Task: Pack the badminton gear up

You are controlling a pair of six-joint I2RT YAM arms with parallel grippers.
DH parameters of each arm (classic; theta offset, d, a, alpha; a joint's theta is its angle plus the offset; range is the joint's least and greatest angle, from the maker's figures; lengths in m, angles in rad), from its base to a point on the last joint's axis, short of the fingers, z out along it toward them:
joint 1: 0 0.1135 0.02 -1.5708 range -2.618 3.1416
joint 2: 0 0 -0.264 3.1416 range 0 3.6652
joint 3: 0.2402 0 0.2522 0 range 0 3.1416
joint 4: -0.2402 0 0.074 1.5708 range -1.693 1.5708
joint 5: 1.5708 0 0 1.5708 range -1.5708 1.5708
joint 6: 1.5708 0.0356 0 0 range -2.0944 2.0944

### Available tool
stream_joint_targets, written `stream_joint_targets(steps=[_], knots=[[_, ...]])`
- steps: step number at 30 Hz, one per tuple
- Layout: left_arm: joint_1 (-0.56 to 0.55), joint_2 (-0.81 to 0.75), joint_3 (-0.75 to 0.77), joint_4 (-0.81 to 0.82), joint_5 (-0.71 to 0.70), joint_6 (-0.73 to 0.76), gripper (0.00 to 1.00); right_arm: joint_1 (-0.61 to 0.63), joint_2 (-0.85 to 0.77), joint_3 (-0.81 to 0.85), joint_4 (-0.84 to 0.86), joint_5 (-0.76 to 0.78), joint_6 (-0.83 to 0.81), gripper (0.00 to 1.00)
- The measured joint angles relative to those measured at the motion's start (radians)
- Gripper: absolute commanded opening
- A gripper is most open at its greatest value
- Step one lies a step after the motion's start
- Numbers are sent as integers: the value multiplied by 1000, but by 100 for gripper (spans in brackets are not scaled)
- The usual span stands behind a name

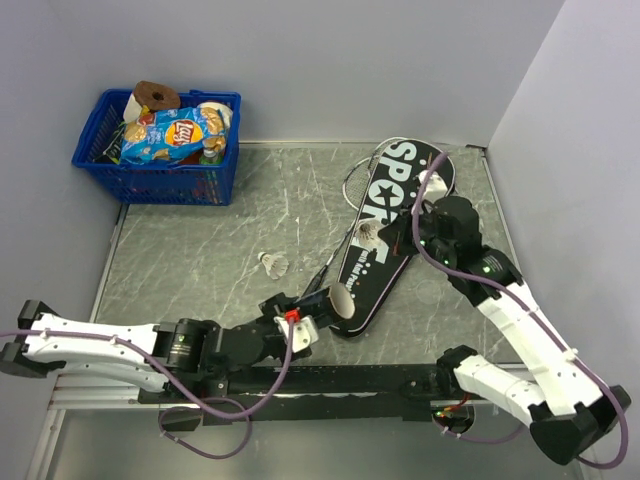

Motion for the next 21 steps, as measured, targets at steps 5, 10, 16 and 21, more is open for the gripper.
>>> stream_joint_targets(steps=[5,10,16,21], knots=[[108,17,-7,-8,109,13,1,0,-76,0,-38,-70,-4,0],[256,19,-38,-5,232,14,1,0,-143,4,-61,-131,-3,0],[368,85,-48,-10,382,14,1,0,-218,-11,-59,-203,4,0],[449,150,-46,-38,490,15,1,0,-245,-34,-59,-277,15,0]])
